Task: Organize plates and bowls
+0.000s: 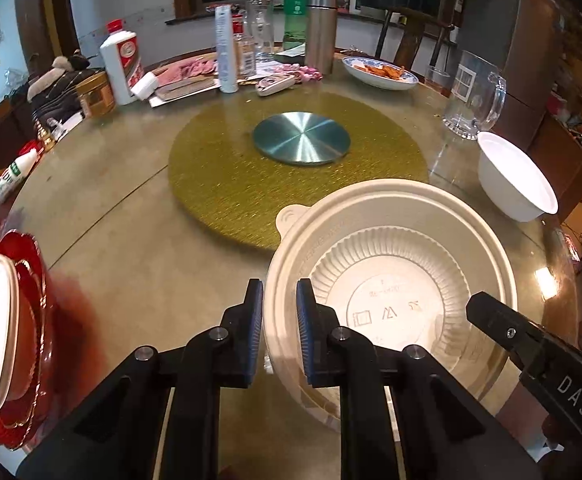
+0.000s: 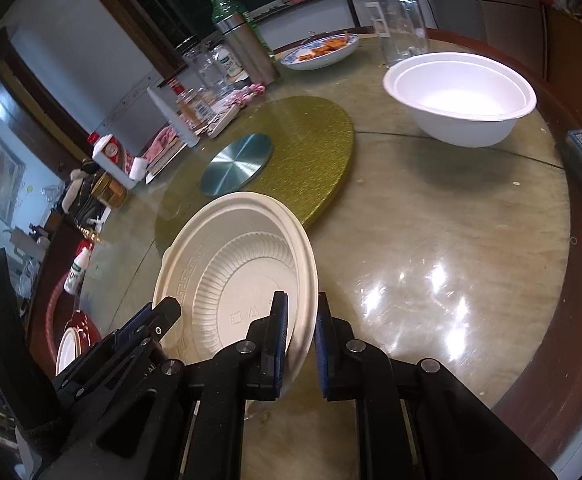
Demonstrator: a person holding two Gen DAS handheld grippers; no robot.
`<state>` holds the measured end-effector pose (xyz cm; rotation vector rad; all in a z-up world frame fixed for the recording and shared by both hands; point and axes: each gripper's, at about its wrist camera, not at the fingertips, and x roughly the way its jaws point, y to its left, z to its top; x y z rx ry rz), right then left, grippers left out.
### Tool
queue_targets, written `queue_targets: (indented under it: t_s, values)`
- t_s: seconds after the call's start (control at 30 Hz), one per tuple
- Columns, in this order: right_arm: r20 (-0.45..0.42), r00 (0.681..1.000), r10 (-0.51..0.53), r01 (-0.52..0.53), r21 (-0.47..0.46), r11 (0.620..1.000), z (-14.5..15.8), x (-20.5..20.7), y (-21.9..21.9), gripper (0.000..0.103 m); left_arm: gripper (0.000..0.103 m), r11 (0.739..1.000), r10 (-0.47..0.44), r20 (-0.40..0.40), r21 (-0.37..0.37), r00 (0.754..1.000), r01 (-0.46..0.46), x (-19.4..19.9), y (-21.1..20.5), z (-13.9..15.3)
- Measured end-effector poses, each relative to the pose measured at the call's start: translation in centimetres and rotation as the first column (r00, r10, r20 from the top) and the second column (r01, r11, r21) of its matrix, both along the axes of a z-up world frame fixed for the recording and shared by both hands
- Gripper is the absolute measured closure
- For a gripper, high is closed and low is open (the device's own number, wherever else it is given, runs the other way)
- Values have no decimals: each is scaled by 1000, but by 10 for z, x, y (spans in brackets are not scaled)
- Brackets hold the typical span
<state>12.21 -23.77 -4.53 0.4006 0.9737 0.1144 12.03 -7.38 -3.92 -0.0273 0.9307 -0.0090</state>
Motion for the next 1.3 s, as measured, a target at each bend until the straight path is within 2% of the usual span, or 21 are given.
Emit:
queue_targets:
  t_s: [0.37, 0.8, 1.3]
  values:
    - [13, 999, 34, -34, -35, 999, 4, -12, 26, 91, 89, 999, 32, 17, -29, 999, -31, -14, 27, 3]
    - [55, 997, 54, -51, -49, 997, 18, -22, 37, 91, 89, 999, 42, 38, -33, 998, -41, -27, 36, 10]
    - [61, 996, 68, -64, -62, 996, 18, -26, 45, 91, 89, 998, 53, 43, -28, 998, -51, -35, 42, 11]
